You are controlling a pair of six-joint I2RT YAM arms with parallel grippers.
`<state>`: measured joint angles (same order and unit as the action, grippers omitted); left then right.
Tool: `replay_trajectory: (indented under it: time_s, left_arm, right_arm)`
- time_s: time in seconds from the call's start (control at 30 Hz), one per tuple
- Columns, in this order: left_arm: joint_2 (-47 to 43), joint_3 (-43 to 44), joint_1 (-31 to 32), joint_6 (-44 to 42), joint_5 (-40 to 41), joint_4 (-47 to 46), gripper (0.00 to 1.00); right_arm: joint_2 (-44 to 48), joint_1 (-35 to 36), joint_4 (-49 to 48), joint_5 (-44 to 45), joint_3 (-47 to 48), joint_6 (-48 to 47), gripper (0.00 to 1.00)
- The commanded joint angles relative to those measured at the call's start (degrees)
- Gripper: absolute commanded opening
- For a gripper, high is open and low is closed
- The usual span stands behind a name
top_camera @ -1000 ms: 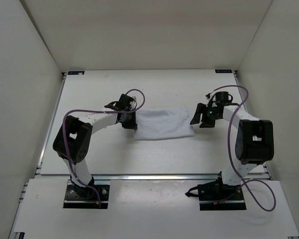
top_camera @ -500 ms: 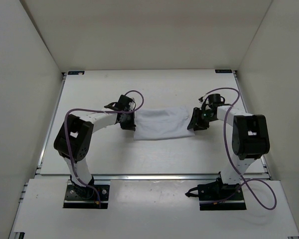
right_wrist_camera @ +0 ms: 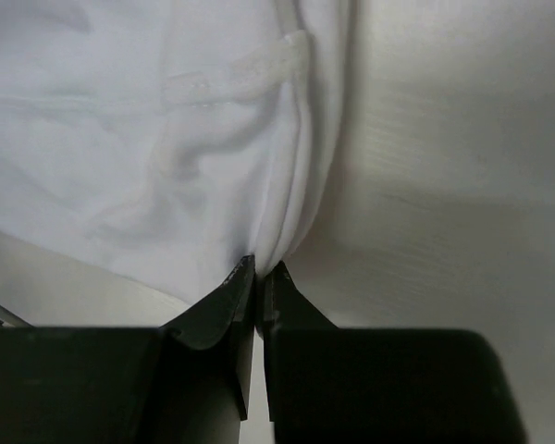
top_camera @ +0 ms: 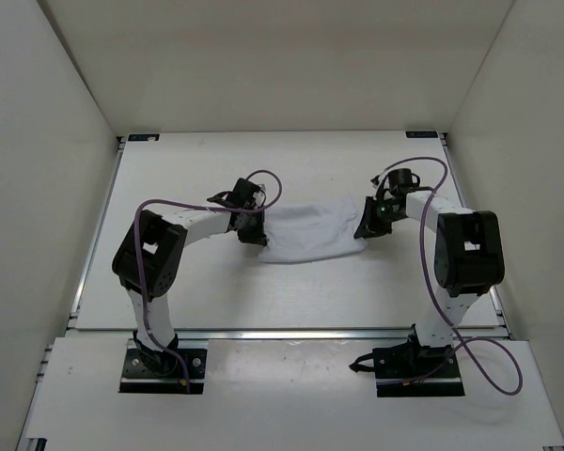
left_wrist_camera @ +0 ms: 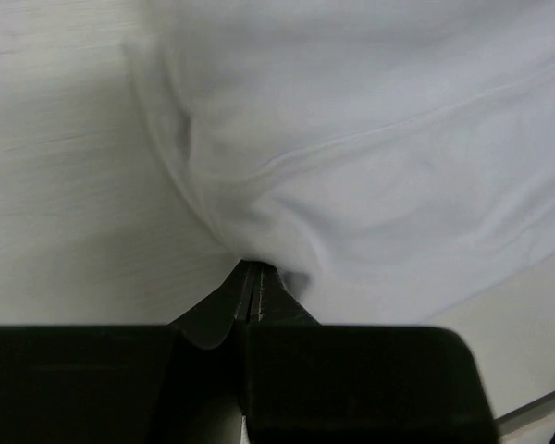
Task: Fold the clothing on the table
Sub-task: Fold the skirt
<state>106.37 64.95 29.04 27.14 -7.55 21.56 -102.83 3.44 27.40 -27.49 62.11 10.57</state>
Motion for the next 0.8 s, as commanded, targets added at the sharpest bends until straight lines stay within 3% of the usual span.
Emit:
replay_trajectory:
  time_s: [0.0, 0.3, 0.5, 0.77]
  left_arm:
    - [2.8, 2.5, 2.9, 1.9, -4.4, -1.9, 0.00]
    - [8.5, 6.6, 5.0, 5.2, -8.0, -5.6, 0.00]
    - [8.8, 5.9, 3.7, 6.4, -8.8, -7.4, 0.00]
    - [7.0, 2.9, 2.0, 7.2, -9.3, -9.3, 0.00]
  right_arm:
    - [2.3, 2.6, 1.3, 1.7, 8.5, -1.2, 0.00]
    - [2.2, 13.1, 5.6, 1.4, 21.4, -2.3, 0.01]
    - [-0.4, 21.2, 6.5, 2.1, 19.5, -2.9, 0.00]
    - [-4.5, 24.6, 7.2, 2.3, 17.4, -2.9, 0.00]
